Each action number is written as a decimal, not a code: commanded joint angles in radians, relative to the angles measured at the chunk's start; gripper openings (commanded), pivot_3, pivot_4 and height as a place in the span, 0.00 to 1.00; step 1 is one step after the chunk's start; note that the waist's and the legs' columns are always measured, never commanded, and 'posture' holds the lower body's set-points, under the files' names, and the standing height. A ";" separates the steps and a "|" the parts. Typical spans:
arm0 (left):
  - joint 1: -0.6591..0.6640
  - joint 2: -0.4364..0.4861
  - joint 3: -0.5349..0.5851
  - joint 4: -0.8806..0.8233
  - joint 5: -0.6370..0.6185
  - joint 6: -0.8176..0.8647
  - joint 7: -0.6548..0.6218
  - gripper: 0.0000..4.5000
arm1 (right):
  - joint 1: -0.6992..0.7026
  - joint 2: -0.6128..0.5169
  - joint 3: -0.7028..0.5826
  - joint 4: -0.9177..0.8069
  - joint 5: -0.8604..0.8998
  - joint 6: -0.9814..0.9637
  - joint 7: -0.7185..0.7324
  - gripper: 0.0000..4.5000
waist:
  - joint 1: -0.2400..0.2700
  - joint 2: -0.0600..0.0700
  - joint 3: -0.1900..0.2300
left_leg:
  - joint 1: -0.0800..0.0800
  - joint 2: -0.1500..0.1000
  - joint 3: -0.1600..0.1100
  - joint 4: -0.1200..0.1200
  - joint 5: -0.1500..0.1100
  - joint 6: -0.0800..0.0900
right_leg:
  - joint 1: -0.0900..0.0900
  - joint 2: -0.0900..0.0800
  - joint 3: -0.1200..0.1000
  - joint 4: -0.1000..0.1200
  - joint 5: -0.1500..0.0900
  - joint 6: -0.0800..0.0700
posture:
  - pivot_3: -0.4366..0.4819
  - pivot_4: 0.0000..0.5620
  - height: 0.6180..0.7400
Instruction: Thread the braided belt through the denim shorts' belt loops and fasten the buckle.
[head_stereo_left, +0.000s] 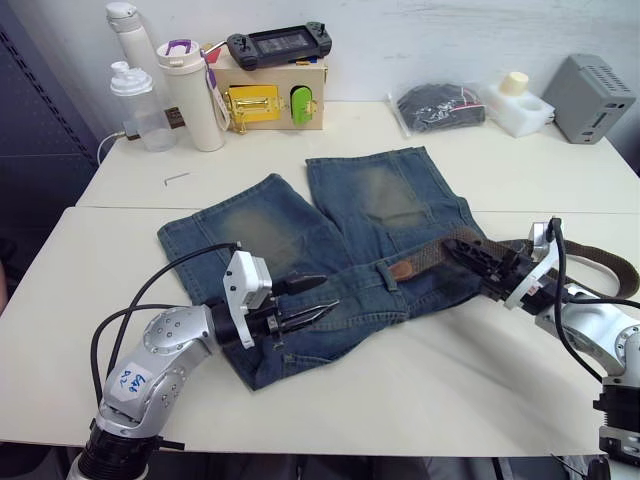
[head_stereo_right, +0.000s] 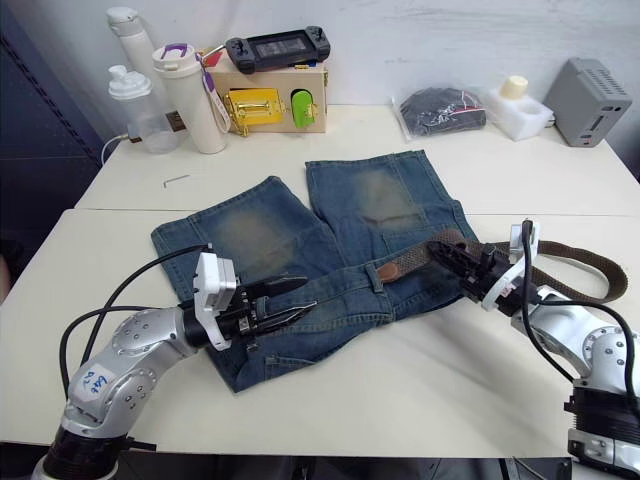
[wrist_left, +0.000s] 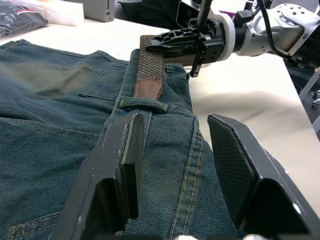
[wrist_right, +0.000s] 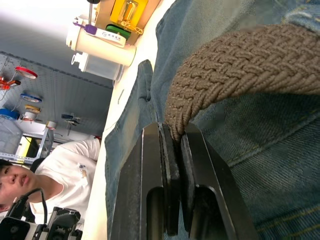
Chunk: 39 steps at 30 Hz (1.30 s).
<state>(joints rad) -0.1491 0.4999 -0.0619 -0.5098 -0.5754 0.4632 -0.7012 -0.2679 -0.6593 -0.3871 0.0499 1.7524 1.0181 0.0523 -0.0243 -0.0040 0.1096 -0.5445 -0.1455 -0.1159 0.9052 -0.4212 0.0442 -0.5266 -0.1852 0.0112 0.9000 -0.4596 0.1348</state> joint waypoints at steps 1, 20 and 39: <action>-0.012 0.007 -0.003 -0.030 0.016 -0.027 -0.014 0.51 | -0.006 -0.004 -0.016 -0.018 0.023 0.015 0.000 0.00 | 0.000 0.000 0.000 | 0.000 0.000 0.000 0.000 0.000 0.000 | 0.000 0.000 0.000 0.000 0.000 0.000 | 0.48 0.27 0.22; -0.188 0.084 -0.191 0.234 0.642 -0.664 0.023 0.51 | 0.023 0.177 0.137 -0.164 0.055 -0.018 -0.168 0.00 | 0.004 0.000 0.000 | 0.000 0.000 0.003 0.000 0.000 0.000 | 0.000 -0.001 0.000 -0.001 0.000 0.000 | 0.48 0.27 0.22; -0.344 0.055 -0.279 0.533 0.837 -1.018 -0.002 0.51 | 0.043 0.192 0.139 -0.161 0.053 -0.045 -0.167 0.00 | -0.004 0.000 0.000 | 0.000 0.000 0.003 -0.001 0.000 0.000 | -0.003 -0.001 0.000 0.001 0.000 0.000 | 0.48 0.27 0.22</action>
<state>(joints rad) -0.4776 0.5574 -0.3443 0.0283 0.2599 -0.5362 -0.7139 -0.2279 -0.4687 -0.2415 -0.0775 1.7877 0.9802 -0.1218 -0.0281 -0.0035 0.1098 -0.5448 -0.1454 -0.1129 0.9042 -0.4213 0.0444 -0.5296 -0.1861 0.0114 0.9008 -0.4595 0.1349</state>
